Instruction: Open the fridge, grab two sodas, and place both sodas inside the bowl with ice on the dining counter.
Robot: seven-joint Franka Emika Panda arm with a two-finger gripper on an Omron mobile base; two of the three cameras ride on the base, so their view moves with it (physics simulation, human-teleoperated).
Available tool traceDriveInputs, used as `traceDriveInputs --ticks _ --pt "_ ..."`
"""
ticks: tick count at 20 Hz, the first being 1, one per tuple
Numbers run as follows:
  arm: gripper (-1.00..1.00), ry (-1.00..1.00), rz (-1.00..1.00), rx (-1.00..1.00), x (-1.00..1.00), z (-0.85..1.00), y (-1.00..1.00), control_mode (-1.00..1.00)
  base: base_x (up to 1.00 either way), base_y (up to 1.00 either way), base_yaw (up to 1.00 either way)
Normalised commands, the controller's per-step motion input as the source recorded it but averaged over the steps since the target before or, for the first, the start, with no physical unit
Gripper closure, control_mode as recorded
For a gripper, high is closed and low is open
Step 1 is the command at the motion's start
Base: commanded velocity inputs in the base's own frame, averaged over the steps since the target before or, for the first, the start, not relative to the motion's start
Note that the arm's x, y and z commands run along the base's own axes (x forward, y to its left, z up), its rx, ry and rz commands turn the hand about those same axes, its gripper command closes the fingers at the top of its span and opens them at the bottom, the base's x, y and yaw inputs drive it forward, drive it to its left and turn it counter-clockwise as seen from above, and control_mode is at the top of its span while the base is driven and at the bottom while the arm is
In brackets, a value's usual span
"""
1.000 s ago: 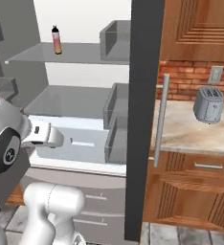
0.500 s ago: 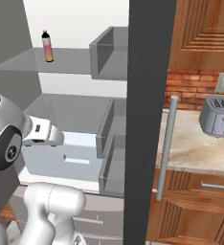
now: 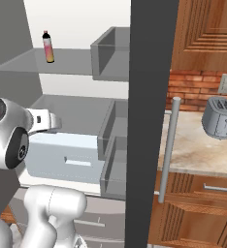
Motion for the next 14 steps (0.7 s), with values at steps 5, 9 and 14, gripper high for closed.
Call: traceDriveInputs --ticks 5,9,14 --pt "-1.0 -0.15 0.05 0.0 0.49 0.54 0.42 -1.0 0.0 0.0 0.0" --pt "-1.0 -0.09 0.0 -0.04 0.3 0.95 0.31 -1.0 0.0 0.0 0.0" --pt "-1.0 -0.06 0.0 0.0 0.13 0.86 0.07 -1.0 0.0 0.0 0.0"
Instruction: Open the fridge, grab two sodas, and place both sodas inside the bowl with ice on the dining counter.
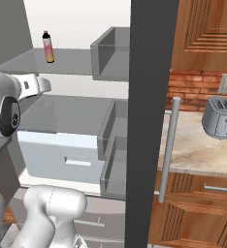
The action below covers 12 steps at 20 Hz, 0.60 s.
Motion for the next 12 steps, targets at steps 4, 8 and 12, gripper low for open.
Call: traceDriveInputs --ticks 4,8,12 --pt "-1.0 -0.19 0.02 0.0 0.03 0.41 0.01 -1.0 0.0 0.0 0.0" --pt "-1.0 -0.14 0.0 0.0 0.02 0.21 0.16 -1.0 0.0 0.0 0.0" --pt "-1.0 -0.13 0.0 -0.01 0.0 0.28 0.04 -1.0 0.0 0.0 0.0"
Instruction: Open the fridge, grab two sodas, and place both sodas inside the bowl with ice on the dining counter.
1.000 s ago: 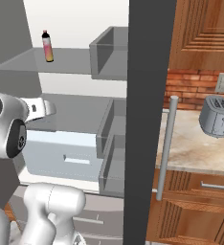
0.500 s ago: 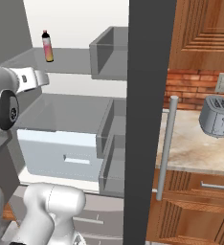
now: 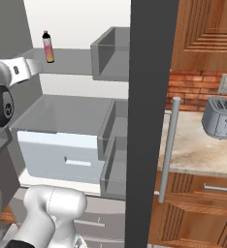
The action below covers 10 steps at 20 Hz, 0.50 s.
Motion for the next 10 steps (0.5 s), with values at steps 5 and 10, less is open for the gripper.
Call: traceDriveInputs --ticks 5,10 --pt "-1.0 -0.15 0.04 0.0 0.0 0.1 0.0 -1.0 0.0 0.0 0.0" --pt "-1.0 -0.11 0.03 0.0 0.0 0.07 0.0 -1.0 0.0 0.0 0.0"
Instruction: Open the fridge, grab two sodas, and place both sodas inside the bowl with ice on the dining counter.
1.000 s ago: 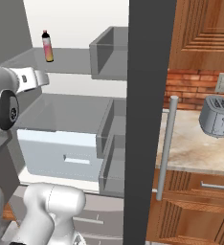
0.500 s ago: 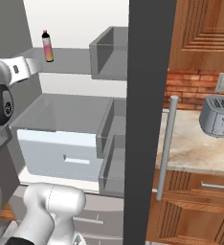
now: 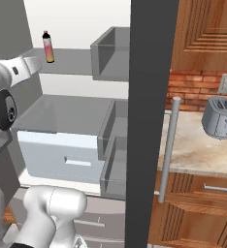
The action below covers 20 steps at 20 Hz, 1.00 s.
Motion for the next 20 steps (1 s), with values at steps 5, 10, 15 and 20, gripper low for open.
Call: traceDriveInputs --ticks 5,10,15,20 --pt "-1.0 -0.09 0.05 0.01 0.0 0.01 0.0 -1.0 0.0 0.0 0.0" --pt "-1.0 -0.06 0.08 0.05 0.0 0.0 0.0 -1.0 0.0 0.0 0.0" --pt "-1.0 -0.02 0.06 0.06 0.13 0.0 0.0 -1.0 0.0 0.0 0.0" --pt "-1.0 0.0 0.01 0.09 0.45 0.02 0.0 -1.0 0.0 0.0 0.0"
